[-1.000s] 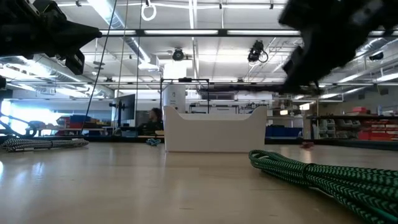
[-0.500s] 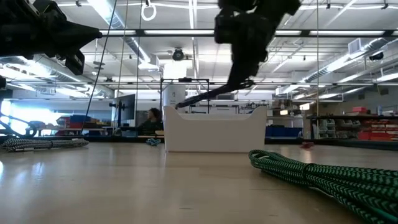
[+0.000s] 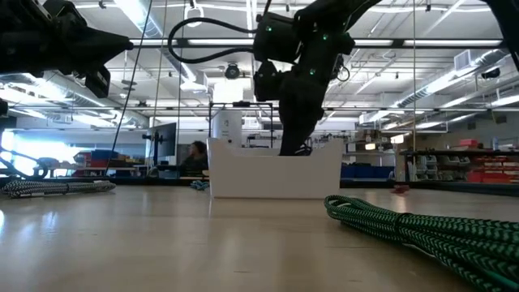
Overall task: Pick and place USB-C Cables
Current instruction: Put the right black and violet charger cable into the white bin, then put the bottom black and blue charger cable into the white bin
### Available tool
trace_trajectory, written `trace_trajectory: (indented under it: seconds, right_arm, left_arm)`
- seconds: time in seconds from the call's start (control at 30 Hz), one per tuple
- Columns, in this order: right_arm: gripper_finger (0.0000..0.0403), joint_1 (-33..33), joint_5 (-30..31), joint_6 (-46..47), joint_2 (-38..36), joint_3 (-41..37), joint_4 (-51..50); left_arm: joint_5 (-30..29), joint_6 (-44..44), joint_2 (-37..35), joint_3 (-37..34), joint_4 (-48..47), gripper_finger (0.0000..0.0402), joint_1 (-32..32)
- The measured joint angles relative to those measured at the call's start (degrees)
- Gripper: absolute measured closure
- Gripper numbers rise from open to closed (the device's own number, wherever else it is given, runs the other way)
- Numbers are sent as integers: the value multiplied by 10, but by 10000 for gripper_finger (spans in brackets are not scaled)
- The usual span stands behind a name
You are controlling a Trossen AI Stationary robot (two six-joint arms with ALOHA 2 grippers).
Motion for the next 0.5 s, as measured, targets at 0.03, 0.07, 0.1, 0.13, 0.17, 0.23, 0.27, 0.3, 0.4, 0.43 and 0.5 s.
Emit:
trace_trajectory:
  seconds: [0.03, 0.07, 0.1, 0.13, 0.17, 0.23, 0.27, 0.3, 0.4, 0.43, 0.5]
  right_arm:
    - [349, 0, 0, 0, 1, 0, 1]
    - [340, 0, 0, 0, 3, 0, 6]
    - [331, 0, 0, 0, 3, 0, 7]
    - [321, 0, 2, 0, 1, 0, 5]
    - [311, 1, 8, -2, -3, 0, 9]
    - [293, 1, 21, -12, -15, 0, 13]
    - [286, 1, 31, -14, -22, 0, 12]
    - [281, 2, 43, -15, -31, 0, 12]
    - [274, 10, 88, -19, -68, 0, 8]
    - [274, 15, 102, -19, -84, -3, 8]
    - [276, 33, 127, -19, -124, -22, 12]
  left_arm:
    - [0, 0, 0, 0, 0, 385, 0]
    - [0, 0, 0, 0, 0, 385, 0]
    - [0, 0, 0, 0, 0, 386, 0]
    - [0, 0, 0, 0, 0, 387, 0]
    - [0, 0, 0, 0, 0, 387, 0]
    - [0, 0, 0, 0, 0, 388, 0]
    - [0, 0, 0, 0, 1, 387, 0]
    - [0, 0, 0, 0, 0, 386, 0]
    - [0, -5, 0, 0, 0, 382, 0]
    - [0, -9, 0, 0, 0, 380, 0]
    - [0, -15, 0, 0, 0, 379, 0]
